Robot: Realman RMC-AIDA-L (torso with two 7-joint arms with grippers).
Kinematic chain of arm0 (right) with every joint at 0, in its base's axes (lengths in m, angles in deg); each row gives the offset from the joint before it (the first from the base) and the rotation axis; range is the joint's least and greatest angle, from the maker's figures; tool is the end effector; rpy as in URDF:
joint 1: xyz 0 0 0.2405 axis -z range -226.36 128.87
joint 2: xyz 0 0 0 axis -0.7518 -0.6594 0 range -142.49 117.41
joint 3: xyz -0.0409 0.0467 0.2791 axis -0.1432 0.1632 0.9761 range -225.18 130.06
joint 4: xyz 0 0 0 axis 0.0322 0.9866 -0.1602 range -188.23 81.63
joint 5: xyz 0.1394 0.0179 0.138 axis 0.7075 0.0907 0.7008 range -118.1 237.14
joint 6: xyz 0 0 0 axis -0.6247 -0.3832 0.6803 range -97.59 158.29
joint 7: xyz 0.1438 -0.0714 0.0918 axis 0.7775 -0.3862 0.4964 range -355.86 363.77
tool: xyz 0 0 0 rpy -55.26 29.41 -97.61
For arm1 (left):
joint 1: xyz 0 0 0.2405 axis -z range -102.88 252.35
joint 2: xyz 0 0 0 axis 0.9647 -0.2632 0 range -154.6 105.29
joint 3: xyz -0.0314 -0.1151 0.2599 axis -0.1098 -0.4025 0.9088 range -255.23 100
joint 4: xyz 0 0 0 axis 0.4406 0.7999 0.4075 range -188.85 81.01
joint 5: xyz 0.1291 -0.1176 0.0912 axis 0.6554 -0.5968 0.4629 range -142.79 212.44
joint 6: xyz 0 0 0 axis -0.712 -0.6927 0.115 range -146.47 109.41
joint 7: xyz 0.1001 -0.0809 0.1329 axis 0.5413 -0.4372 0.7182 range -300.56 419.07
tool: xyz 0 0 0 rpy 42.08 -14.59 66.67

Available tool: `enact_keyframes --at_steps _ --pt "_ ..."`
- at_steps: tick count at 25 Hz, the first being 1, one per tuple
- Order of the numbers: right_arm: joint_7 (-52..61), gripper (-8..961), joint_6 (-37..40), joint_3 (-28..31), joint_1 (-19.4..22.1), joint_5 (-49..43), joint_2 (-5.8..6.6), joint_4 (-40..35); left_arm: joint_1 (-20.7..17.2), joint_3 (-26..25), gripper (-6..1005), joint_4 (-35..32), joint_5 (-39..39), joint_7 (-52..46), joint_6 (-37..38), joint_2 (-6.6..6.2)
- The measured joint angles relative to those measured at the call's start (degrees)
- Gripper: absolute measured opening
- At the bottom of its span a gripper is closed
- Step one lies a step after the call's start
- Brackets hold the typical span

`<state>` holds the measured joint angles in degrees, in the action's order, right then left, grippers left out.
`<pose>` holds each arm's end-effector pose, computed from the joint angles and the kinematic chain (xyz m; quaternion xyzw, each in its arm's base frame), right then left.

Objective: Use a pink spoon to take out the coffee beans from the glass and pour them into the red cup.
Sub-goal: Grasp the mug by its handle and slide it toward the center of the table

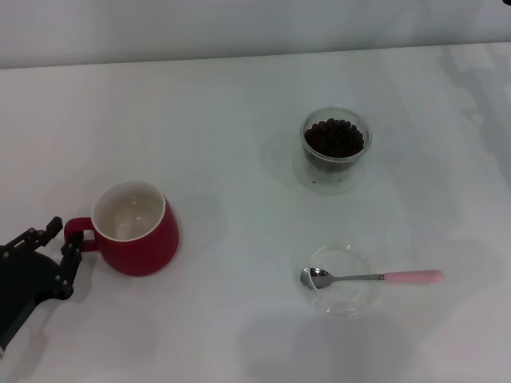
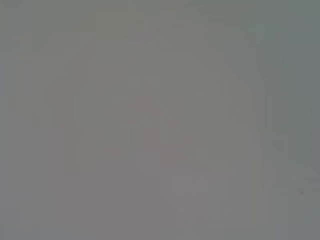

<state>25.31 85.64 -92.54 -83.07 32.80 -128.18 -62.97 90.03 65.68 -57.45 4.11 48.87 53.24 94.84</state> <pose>0.3463 0.4530 0.0718 -0.6168 0.2661 0.3166 0.6697 -0.3627 0.2769 -0.0905 -0.8332 -0.1874 -0.2224 0.4703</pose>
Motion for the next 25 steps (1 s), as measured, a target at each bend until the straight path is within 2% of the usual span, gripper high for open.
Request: enact_keyframes --at_steps 8,25 --pt "0.00 867 0.00 -0.37 0.40 0.00 0.07 0.00 0.41 -0.43 124 -1.03 -0.13 2.72 -0.28 0.06" --pt "-0.01 866 -0.17 -0.37 0.26 0.23 0.10 0.00 3.93 0.42 111 -5.76 0.54 6.04 -6.23 0.12"
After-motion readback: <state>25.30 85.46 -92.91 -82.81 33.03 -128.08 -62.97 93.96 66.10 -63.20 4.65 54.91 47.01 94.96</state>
